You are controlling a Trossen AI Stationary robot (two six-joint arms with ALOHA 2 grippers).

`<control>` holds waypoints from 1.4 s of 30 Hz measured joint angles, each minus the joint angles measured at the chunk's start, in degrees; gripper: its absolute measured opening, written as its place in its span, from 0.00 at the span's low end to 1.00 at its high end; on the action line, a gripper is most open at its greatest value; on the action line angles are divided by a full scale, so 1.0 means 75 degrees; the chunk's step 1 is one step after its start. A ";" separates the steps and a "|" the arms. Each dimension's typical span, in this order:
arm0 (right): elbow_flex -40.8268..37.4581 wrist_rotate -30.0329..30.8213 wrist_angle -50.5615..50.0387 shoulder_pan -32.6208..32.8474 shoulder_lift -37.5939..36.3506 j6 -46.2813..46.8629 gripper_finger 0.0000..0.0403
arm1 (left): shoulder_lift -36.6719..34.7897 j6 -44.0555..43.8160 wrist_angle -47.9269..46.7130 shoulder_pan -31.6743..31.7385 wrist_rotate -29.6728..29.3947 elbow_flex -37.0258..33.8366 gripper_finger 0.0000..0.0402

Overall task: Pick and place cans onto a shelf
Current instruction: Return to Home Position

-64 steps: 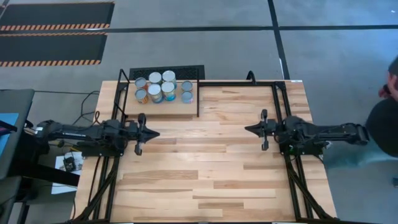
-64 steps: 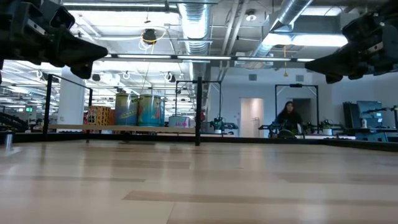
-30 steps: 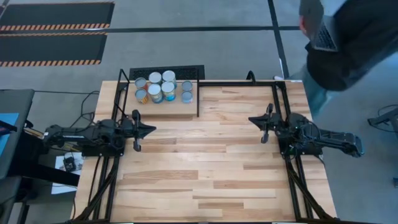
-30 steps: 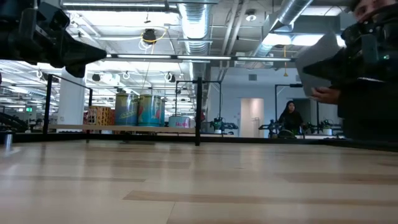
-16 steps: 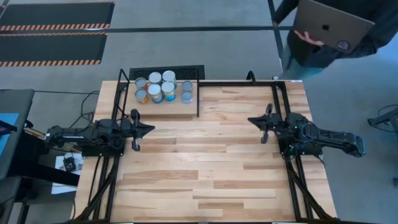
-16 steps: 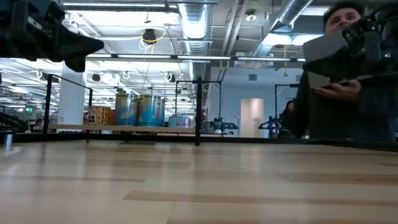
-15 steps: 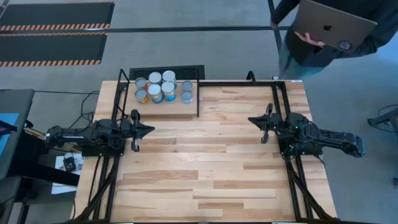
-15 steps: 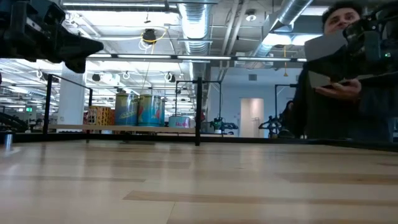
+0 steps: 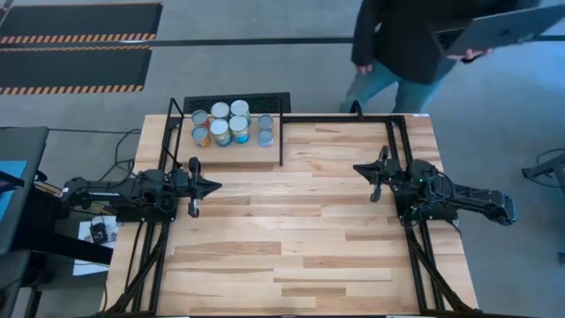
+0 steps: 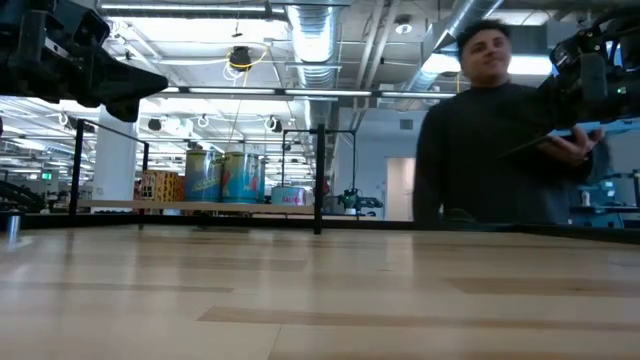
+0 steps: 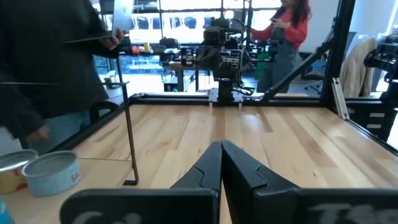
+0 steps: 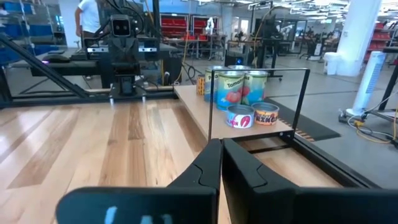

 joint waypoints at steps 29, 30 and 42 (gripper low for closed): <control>0.0003 -0.0003 -0.0023 0.0000 0.0000 0.0003 0.09 | 0.0000 -0.0122 0.0003 0.0000 -0.0003 -0.0001 0.00; 0.0003 -0.0003 -0.0023 0.0000 0.0000 0.0003 0.09 | 0.0000 -0.0122 0.0003 0.0000 -0.0003 0.0000 0.00; 0.0003 -0.0003 -0.0023 0.0000 0.0000 0.0003 0.09 | 0.0000 -0.0125 0.0003 0.0000 -0.0003 0.0000 0.00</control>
